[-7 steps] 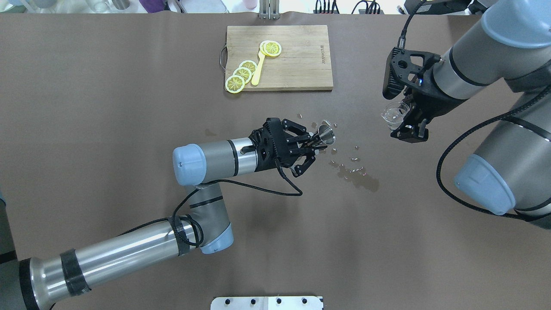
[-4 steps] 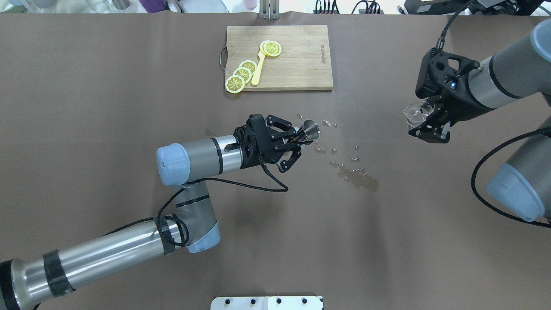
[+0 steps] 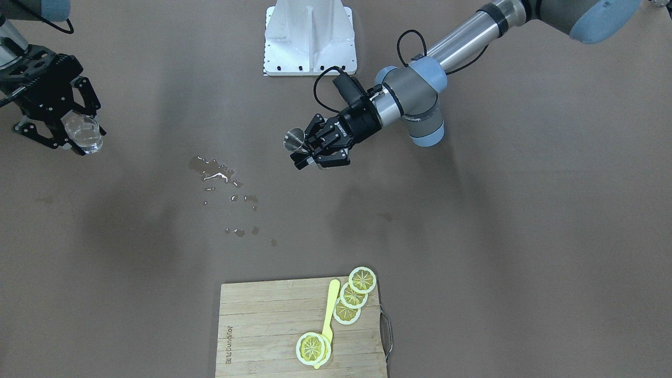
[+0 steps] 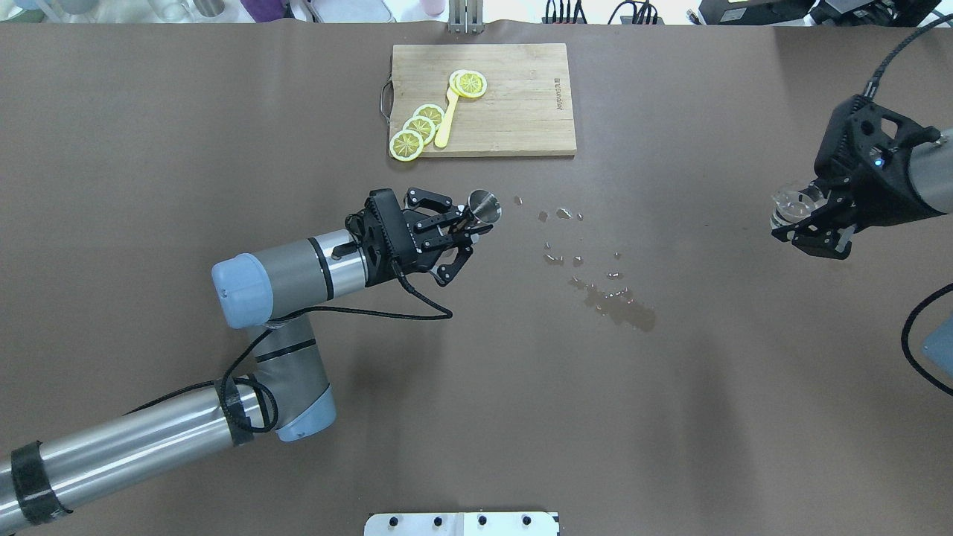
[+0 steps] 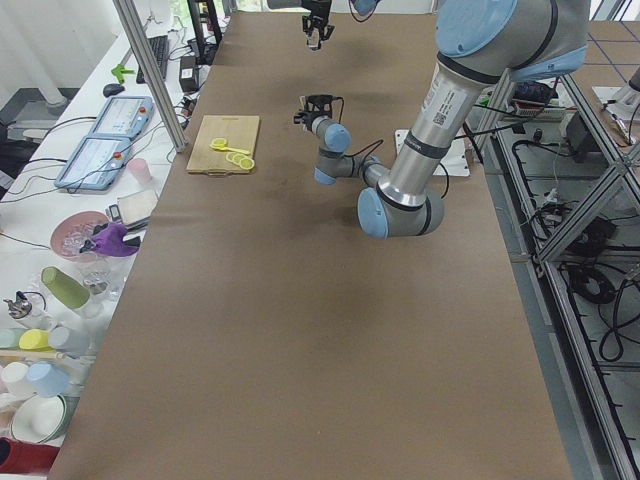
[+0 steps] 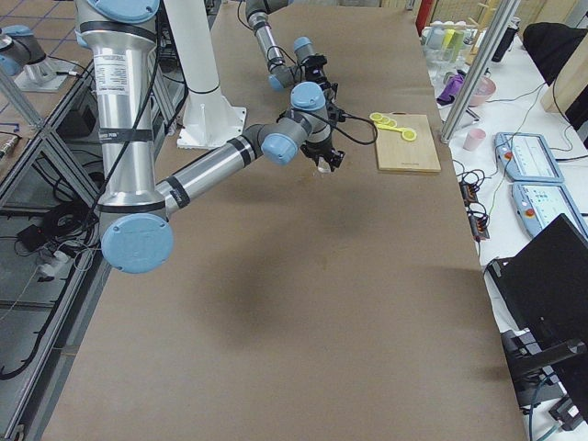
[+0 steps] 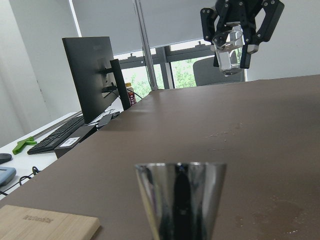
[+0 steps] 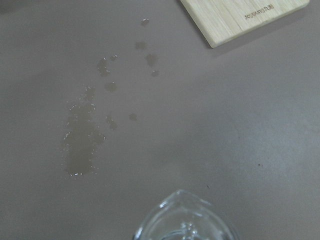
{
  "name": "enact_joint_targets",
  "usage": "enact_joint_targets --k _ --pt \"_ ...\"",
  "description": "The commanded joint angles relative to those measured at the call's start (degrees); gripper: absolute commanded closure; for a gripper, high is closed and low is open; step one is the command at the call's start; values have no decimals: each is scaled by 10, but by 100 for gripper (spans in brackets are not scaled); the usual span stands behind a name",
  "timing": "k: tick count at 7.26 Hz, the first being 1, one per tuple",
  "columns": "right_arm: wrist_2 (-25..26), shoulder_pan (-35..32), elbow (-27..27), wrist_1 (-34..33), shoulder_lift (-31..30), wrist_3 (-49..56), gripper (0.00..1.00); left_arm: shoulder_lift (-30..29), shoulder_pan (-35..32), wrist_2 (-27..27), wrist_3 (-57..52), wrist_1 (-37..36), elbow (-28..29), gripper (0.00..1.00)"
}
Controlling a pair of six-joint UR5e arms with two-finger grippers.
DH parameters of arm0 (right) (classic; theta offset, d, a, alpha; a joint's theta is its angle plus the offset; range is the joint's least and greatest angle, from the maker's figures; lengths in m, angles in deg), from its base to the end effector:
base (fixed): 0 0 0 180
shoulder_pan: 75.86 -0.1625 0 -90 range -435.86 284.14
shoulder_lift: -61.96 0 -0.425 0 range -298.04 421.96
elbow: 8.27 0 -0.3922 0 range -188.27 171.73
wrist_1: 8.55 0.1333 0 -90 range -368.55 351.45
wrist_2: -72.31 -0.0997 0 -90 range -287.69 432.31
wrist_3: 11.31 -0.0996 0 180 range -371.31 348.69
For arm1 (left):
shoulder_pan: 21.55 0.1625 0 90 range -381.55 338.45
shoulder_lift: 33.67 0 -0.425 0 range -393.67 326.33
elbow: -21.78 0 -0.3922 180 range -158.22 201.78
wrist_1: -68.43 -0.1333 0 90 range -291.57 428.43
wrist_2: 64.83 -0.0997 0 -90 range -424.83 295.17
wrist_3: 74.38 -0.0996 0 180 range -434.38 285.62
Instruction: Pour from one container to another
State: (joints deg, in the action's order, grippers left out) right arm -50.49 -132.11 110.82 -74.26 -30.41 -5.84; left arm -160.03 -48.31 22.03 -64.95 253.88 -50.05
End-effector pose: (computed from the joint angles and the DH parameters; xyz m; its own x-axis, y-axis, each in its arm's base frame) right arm -0.1899 -0.4270 0.3860 0.4295 -0.8632 0.2652 0.3923 0.4429 0.8062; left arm 0.5408 -0.4281 0.2511 0.4290 0.8868 -0.1718 0.4342 -0.0357 0.9001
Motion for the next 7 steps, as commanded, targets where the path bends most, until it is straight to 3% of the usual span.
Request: enact_joint_targets --k 1,4,7 --pt "11 -8 -33 167 -88 -44 100 59 -2 -48 45 0 -53 100" --pt "14 -45 -138 359 -122 -75 100 143 -6 -107 75 0 -128 100" --pt "8 -76 -225 452 -134 -113 100 225 -1 -171 109 -4 -178 100"
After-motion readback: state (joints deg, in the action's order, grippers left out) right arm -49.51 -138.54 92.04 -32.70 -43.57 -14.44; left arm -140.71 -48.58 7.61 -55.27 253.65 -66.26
